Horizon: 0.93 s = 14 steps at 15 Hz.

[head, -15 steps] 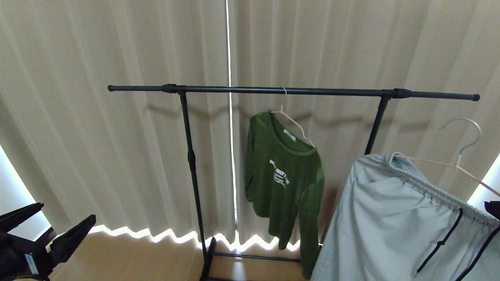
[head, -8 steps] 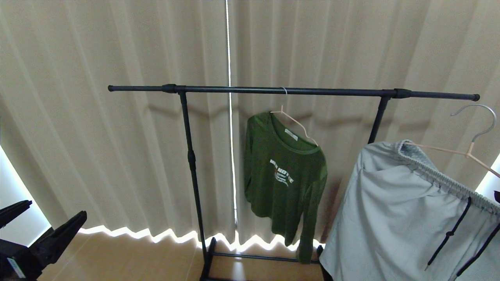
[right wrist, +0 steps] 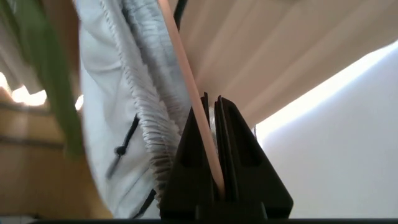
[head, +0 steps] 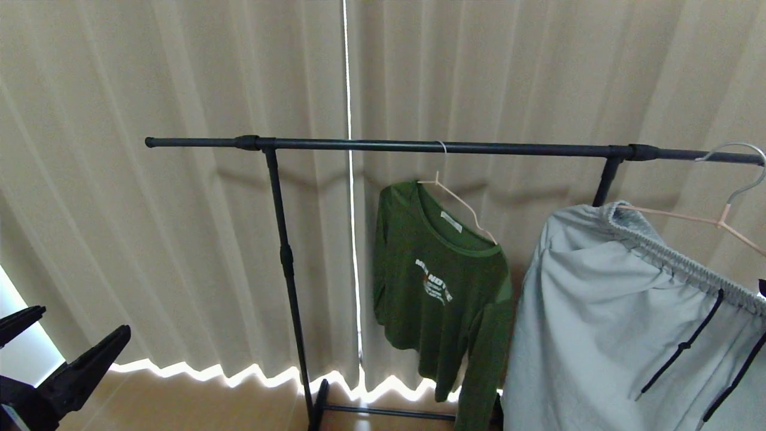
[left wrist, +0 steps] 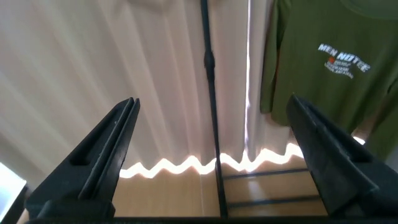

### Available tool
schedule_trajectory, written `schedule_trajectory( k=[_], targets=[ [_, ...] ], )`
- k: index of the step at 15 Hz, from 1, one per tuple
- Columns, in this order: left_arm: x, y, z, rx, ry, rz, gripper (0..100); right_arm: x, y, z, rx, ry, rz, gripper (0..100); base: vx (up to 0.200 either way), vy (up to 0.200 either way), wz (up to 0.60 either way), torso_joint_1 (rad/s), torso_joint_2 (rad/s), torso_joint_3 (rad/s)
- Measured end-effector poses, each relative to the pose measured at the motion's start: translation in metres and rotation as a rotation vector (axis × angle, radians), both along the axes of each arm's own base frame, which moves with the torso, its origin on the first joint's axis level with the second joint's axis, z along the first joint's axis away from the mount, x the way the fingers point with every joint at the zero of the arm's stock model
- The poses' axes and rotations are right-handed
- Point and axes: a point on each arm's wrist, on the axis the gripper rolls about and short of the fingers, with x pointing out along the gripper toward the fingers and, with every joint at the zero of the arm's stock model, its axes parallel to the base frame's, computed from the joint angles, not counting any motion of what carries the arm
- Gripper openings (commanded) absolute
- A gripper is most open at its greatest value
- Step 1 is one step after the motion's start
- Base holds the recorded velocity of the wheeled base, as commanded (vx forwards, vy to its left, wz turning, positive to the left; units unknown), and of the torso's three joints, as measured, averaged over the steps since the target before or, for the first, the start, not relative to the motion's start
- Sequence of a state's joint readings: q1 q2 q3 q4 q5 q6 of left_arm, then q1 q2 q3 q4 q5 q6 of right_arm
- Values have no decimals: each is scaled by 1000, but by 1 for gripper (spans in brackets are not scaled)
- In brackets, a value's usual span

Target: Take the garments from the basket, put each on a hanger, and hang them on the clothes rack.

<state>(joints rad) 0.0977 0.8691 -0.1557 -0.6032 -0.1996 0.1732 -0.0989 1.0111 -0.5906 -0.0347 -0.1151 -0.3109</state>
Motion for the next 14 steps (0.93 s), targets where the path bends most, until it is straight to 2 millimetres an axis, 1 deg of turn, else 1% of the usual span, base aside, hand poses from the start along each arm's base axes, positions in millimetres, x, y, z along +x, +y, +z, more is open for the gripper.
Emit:
schedule_trajectory(
  k=[4, 7, 9, 14],
  targets=[
    [0, 0, -2, -1, 9, -2, 100, 5, 3, 1, 3, 6, 28, 0, 200, 0, 0, 2, 1, 2],
    [0, 0, -3, -1, 15, -2, 100, 17, 3, 2, 4, -19, 33, 0, 200, 0, 0, 1, 4, 1],
    [0, 0, -3, 0, 17, -2, 100, 25, 3, -1, 5, -11, 37, 0, 200, 0, 0, 10, 5, -5],
    [-1, 0, -6, 8, 20, -4, 100, 48, 8, -9, 69, 51, 64, 0, 0, 0, 0, 0, 0, 0]
  ],
)
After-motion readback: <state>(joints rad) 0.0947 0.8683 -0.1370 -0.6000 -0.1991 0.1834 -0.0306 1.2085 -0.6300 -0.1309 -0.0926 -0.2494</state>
